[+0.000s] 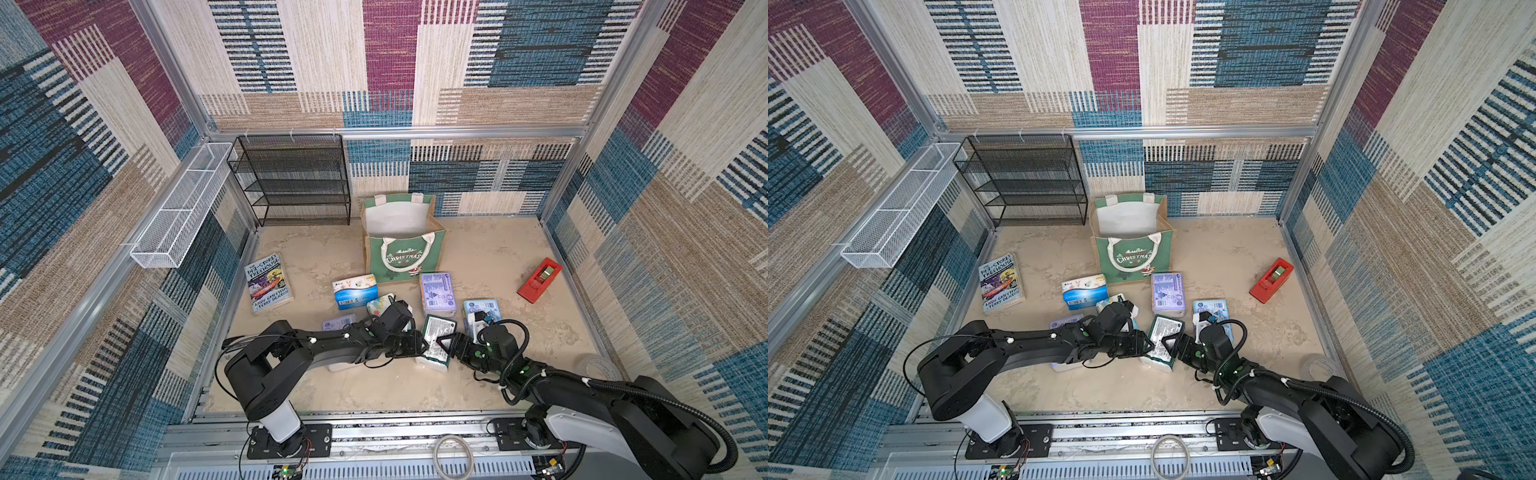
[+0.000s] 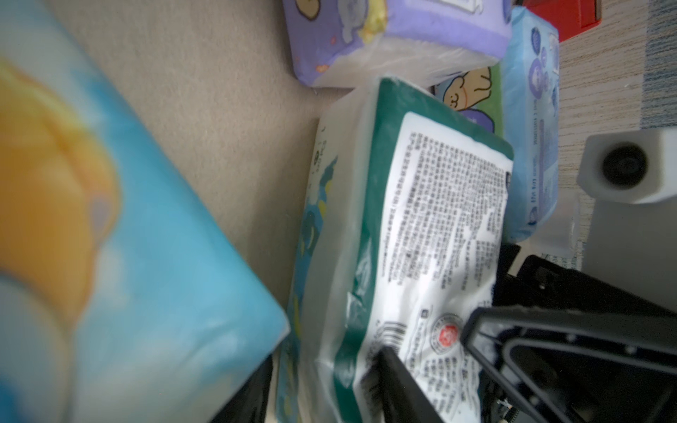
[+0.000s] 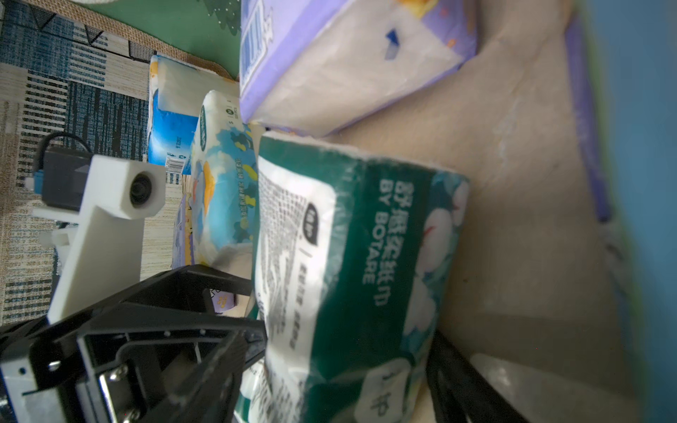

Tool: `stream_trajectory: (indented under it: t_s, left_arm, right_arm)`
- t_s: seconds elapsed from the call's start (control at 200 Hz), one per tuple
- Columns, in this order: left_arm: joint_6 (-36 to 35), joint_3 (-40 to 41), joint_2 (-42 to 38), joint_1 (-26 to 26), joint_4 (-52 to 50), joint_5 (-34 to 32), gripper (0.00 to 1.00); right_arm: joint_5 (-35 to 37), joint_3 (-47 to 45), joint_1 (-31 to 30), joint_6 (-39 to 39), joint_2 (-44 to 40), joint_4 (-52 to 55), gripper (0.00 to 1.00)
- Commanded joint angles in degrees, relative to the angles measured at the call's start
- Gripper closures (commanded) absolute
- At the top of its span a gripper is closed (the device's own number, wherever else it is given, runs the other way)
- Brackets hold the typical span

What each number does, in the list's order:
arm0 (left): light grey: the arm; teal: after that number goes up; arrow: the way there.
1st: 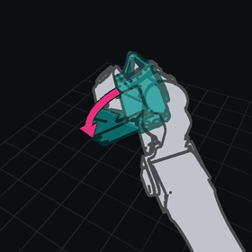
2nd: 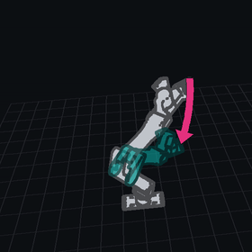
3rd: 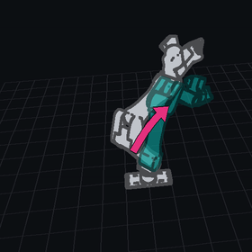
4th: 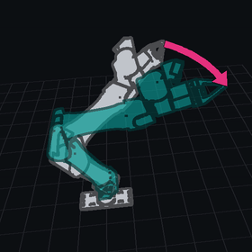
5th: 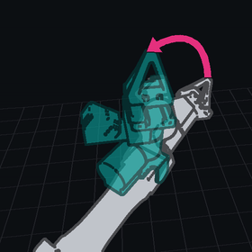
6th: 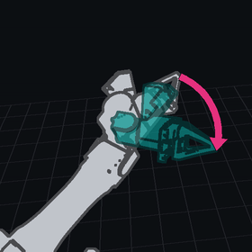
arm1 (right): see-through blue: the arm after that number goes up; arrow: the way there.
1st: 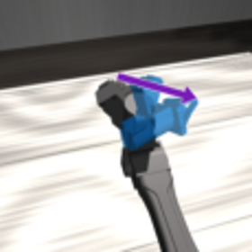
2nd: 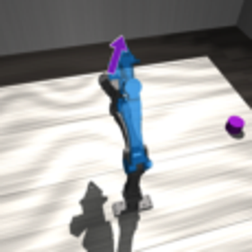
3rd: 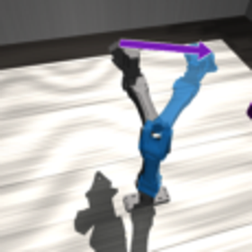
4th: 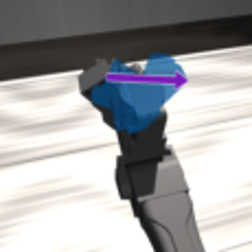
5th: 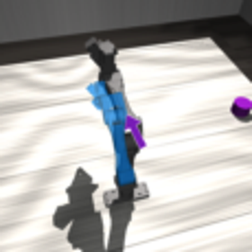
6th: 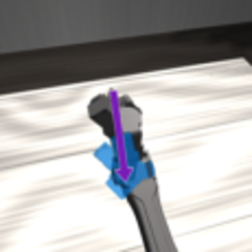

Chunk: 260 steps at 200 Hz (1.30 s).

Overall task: Put tissues into the canvas bag
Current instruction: Pick up the pack of facial tissues from the center of the board.

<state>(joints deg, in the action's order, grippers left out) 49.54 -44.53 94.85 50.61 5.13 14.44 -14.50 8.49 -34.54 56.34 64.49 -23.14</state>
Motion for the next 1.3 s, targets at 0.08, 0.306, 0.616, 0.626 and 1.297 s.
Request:
stream_trajectory:
  t_s: [0.08, 0.306, 0.616, 0.626, 1.297]
  left_arm:
    - [0.92, 1.99, -0.18, -0.74, -2.50, -0.22, 0.50]
    - [1.38, 3.05, -0.79, -0.95, 1.03, 1.70, 0.50]
    - [1.91, 4.02, -4.22, -0.95, 4.69, 2.18, 0.49]
    - [1.95, 4.02, -4.29, -0.95, 4.73, 2.18, 0.49]
    - [3.15, 7.88, -4.46, -1.65, 13.18, 3.49, 0.48]
  right_arm:
    - [-0.75, 1.11, 0.00, 0.45, 0.92, -5.69, 0.27]
    - [-2.52, 4.40, 0.03, 0.14, 2.86, -6.83, 0.44]
    - [-2.56, 8.33, -0.02, -4.00, 2.64, 0.36, 0.53]
    - [-2.56, 8.40, -0.01, -4.15, 2.65, 0.46, 0.53]
    - [-7.56, 12.38, -0.03, -13.88, 7.15, 6.60, 0.55]
